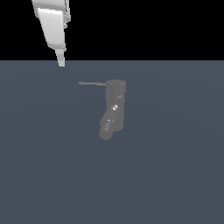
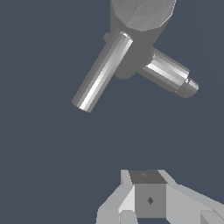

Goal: Turn on the faucet by rotating a designated handle.

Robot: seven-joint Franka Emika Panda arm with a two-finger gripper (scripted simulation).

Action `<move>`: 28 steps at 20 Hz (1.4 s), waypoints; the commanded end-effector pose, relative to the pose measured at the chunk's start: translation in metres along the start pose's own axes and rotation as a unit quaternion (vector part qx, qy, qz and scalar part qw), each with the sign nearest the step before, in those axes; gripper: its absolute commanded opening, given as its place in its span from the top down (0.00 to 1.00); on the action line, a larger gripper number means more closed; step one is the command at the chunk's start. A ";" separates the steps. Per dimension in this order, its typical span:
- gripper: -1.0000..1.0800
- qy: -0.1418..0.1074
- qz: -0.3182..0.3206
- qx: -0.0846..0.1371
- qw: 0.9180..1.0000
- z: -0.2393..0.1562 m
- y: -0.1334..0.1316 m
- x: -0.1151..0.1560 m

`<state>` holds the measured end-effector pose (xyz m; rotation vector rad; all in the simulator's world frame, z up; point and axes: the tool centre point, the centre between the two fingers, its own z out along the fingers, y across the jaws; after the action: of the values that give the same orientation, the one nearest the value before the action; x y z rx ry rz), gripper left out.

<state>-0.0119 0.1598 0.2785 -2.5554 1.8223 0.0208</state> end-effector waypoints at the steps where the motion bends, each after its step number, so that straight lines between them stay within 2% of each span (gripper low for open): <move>1: 1.00 0.001 0.029 0.001 1.000 0.009 -0.012 0.007; 7: 1.00 0.003 0.105 0.001 0.994 0.031 -0.042 0.030; 15: 1.00 0.006 0.201 0.003 0.980 0.058 -0.074 0.065; 22: 1.00 0.006 0.254 0.004 0.967 0.072 -0.089 0.088; 28: 1.00 0.006 0.269 0.004 0.963 0.076 -0.093 0.095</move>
<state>0.1048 0.1014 0.2015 -1.9783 2.4420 -0.0004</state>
